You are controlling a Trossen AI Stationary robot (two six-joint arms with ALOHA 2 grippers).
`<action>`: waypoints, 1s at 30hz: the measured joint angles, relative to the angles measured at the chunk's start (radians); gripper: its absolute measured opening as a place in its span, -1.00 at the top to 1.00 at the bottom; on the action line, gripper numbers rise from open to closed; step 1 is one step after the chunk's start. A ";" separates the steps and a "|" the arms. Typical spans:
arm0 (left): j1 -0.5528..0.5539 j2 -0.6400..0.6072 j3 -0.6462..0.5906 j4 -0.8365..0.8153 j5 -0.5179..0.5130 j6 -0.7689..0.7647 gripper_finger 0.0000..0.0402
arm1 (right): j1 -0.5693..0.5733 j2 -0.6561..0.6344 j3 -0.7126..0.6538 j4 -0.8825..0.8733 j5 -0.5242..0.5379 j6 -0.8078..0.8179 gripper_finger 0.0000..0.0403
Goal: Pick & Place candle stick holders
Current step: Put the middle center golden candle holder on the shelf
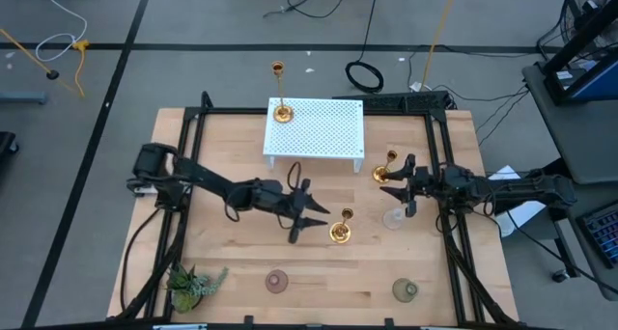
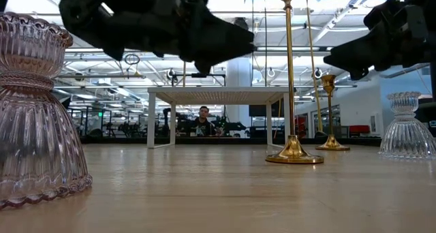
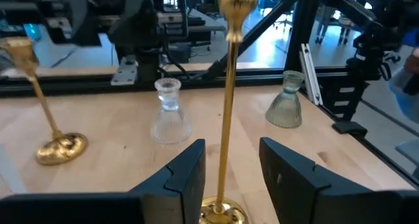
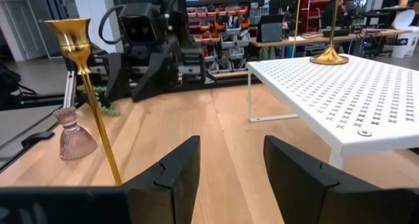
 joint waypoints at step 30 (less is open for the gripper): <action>0.012 0.218 0.221 -0.072 -0.028 -0.001 0.88 | 0.000 0.004 0.000 -0.008 -0.003 0.000 0.21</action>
